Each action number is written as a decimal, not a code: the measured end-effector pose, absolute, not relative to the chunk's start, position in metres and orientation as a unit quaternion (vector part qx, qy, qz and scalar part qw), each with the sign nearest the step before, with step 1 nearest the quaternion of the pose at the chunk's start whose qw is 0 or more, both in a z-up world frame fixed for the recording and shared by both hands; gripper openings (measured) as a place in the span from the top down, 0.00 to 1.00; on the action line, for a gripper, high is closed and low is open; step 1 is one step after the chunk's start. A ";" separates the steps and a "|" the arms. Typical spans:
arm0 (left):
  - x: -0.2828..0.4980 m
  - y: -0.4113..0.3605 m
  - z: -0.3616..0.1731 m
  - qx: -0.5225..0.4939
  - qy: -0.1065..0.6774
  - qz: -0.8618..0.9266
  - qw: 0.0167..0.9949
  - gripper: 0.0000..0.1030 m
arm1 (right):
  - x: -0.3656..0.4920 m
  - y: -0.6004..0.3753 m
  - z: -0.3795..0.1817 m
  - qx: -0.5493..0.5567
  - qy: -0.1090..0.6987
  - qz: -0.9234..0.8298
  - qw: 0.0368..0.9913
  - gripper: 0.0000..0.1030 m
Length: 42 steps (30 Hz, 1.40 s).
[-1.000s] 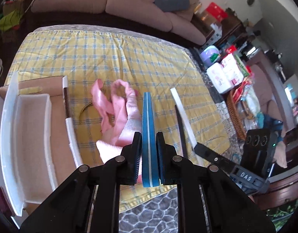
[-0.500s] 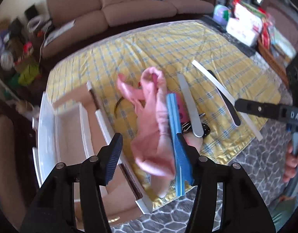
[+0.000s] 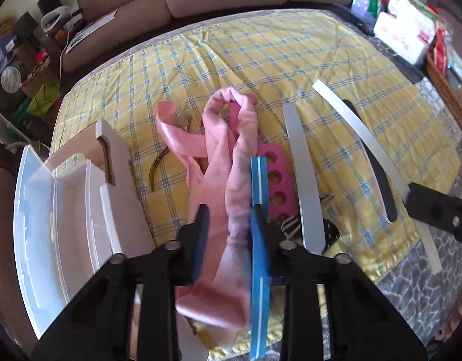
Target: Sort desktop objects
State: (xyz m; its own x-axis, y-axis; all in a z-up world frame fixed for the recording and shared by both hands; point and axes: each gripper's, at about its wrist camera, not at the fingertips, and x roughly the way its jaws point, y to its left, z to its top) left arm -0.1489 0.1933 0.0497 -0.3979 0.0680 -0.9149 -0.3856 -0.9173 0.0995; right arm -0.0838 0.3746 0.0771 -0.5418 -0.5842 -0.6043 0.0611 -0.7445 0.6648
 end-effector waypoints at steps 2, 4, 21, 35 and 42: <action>-0.156 0.200 0.046 -0.529 0.163 0.822 0.132 0.88 | -0.086 0.375 0.076 0.438 -0.299 -0.825 0.195 0.82; -0.164 0.207 0.040 -0.536 0.182 0.816 0.120 0.91 | -0.086 0.375 0.075 0.438 -0.299 -0.825 0.194 0.82; -0.174 0.194 0.023 -0.575 0.143 0.797 0.120 0.78 | -0.090 0.379 0.068 0.447 -0.295 -0.823 0.189 0.82; -0.163 0.205 0.059 -0.545 0.095 0.816 0.170 0.33 | -0.094 0.394 0.056 0.457 -0.291 -0.825 0.160 0.82; -0.163 0.268 0.033 -0.550 0.183 0.801 0.151 0.44 | -0.089 0.422 0.059 0.442 -0.316 -0.828 0.139 0.82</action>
State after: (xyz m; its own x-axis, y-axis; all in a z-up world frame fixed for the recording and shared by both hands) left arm -0.1629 0.2682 0.0333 -0.3504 0.0401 -0.9358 -0.4429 -0.8874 0.1278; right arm -0.0885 0.4218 0.0588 -0.5711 -0.5101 -0.6431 -0.0482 -0.7613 0.6466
